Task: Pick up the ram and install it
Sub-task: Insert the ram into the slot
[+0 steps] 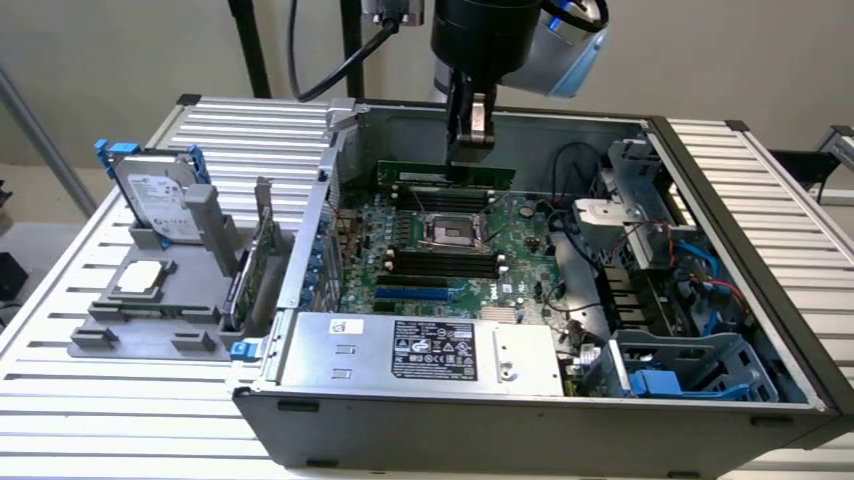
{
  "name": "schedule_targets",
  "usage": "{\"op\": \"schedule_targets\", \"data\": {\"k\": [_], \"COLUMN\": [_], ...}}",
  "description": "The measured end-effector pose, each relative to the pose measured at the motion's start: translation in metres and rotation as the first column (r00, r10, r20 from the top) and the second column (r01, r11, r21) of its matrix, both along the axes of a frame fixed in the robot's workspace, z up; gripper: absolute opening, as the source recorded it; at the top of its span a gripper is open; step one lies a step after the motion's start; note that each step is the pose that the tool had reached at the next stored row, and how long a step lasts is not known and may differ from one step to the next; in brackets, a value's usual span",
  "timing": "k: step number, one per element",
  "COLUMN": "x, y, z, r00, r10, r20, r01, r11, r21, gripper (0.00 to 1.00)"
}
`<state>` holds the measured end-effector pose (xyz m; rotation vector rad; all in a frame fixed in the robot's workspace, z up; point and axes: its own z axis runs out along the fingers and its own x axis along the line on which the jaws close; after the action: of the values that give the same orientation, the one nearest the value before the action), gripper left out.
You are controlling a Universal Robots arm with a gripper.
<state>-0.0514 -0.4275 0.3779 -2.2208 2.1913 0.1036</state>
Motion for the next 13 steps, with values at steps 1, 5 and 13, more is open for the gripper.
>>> {"op": "schedule_targets", "data": {"k": [1,5,13], "x": [0.0,-0.005,-0.004], "y": [0.0003,0.003,0.0064], "z": [0.0,-0.0061,-0.0207], "r00": [1.0,1.0,1.0], "r10": [0.0,-0.003,-0.005], "r20": [0.0,0.0014,0.0015], "r01": [0.0,0.003,0.005], "r11": [1.0,1.0,1.0], "r21": [-0.0001,-0.0002,0.0001], "gripper": [0.14,0.14,0.14]}}
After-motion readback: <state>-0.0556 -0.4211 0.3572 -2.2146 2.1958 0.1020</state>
